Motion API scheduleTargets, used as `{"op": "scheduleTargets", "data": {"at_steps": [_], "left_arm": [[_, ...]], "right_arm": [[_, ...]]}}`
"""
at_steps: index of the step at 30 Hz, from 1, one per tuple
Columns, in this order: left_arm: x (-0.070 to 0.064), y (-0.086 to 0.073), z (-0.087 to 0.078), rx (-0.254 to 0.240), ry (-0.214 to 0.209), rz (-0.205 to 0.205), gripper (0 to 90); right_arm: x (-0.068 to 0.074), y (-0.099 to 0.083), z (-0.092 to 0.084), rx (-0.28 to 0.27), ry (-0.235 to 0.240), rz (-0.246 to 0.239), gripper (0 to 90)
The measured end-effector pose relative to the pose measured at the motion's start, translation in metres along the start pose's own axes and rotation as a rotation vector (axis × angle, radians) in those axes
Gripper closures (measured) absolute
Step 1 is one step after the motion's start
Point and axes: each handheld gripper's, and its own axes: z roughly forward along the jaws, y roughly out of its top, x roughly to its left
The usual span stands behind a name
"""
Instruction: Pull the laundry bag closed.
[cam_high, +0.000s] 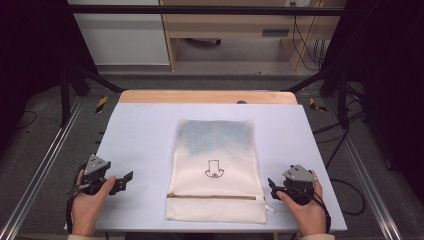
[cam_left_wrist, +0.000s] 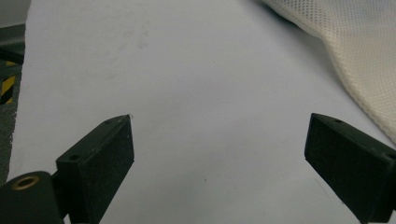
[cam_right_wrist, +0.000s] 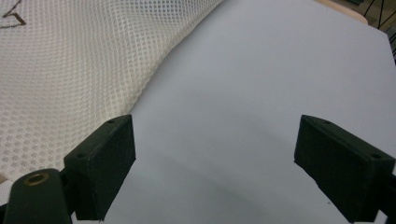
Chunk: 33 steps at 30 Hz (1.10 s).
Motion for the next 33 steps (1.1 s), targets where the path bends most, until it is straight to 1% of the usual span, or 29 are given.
{"op": "scheduleTargets", "data": {"at_steps": [1,2,3,4,5,7,9,11,14,15,16,18,19,20,22,23,25,26,27,28,30,31,33], "left_arm": [[-0.001,0.0,-0.002,-0.011,0.0,-0.004,7.8],[-0.002,0.0,-0.003,-0.012,-0.004,-0.007,7.8],[-0.003,0.0,-0.005,-0.016,0.001,-0.006,7.8],[-0.003,0.0,-0.005,-0.016,0.001,-0.006,7.9],[-0.005,-0.001,-0.008,-0.018,0.003,-0.001,7.9],[-0.008,-0.001,-0.012,-0.037,0.004,-0.001,8.0],[-0.011,-0.001,-0.015,-0.047,-0.008,0.01,7.5],[-0.016,-0.002,-0.018,-0.045,-0.01,0.028,5.3],[-0.023,-0.006,-0.023,-0.062,-0.018,0.045,4.7],[-0.025,-0.007,-0.024,-0.06,-0.025,0.051,4.7],[-0.027,-0.009,-0.025,-0.058,-0.022,0.057,4.7],[-0.028,-0.01,-0.023,-0.054,-0.027,0.068,4.7],[-0.029,-0.01,-0.022,-0.052,-0.034,0.064,4.8],[-0.029,-0.01,-0.021,-0.054,-0.03,0.065,5.0],[-0.03,-0.01,-0.02,-0.056,-0.033,0.072,5.0],[-0.031,-0.01,-0.02,-0.057,-0.038,0.067,5.0],[-0.032,-0.01,-0.019,-0.055,-0.05,0.073,5.0],[-0.032,-0.01,-0.019,-0.055,-0.05,0.073,5.0],[-0.035,-0.009,-0.019,-0.055,-0.051,0.076,5.2],[-0.035,-0.009,-0.019,-0.055,-0.051,0.076,5.5],[-0.041,-0.008,-0.017,-0.018,-0.054,0.098,5.8],[-0.043,-0.008,-0.016,-0.007,-0.059,0.105,6.0],[-0.046,-0.008,-0.013,0.005,-0.066,0.11,6.0]], "right_arm": [[0.0,0.0,0.001,0.005,-0.005,-0.011,13.1],[0.001,0.0,0.002,0.008,-0.007,-0.012,13.1],[0.001,0.0,0.002,0.015,-0.011,-0.013,13.2],[0.001,0.0,0.002,0.015,-0.011,-0.013,13.2],[0.001,0.0,0.002,0.011,-0.021,-0.013,13.1],[0.0,0.0,0.003,0.01,-0.027,-0.021,12.8],[0.0,-0.001,0.003,0.013,-0.017,-0.02,13.7],[0.001,-0.001,0.002,0.021,-0.004,-0.012,14.7],[0.004,0.001,0.0,0.015,0.01,-0.015,16.9],[0.005,0.003,-0.001,0.013,0.017,-0.028,17.0],[0.007,0.004,-0.002,0.018,0.02,-0.029,17.2],[0.011,0.008,-0.004,0.014,0.025,-0.045,20.4],[0.012,0.01,-0.005,0.009,0.036,-0.047,20.7],[0.014,0.013,-0.006,0.004,0.043,-0.048,20.7],[0.018,0.019,-0.007,0.009,0.059,-0.075,22.0],[0.021,0.022,-0.007,0.017,0.069,-0.087,22.4],[0.026,0.027,-0.008,0.029,0.085,-0.123,23.6],[0.029,0.03,-0.009,0.038,0.097,-0.138,24.7],[0.032,0.034,-0.009,0.042,0.113,-0.141,24.9],[0.035,0.037,-0.01,0.048,0.137,-0.148,25.0],[0.042,0.045,-0.011,0.059,0.176,-0.168,27.7],[0.045,0.049,-0.011,0.071,0.197,-0.177,28.1],[0.053,0.057,-0.01,0.068,0.228,-0.207,30.4]]}}
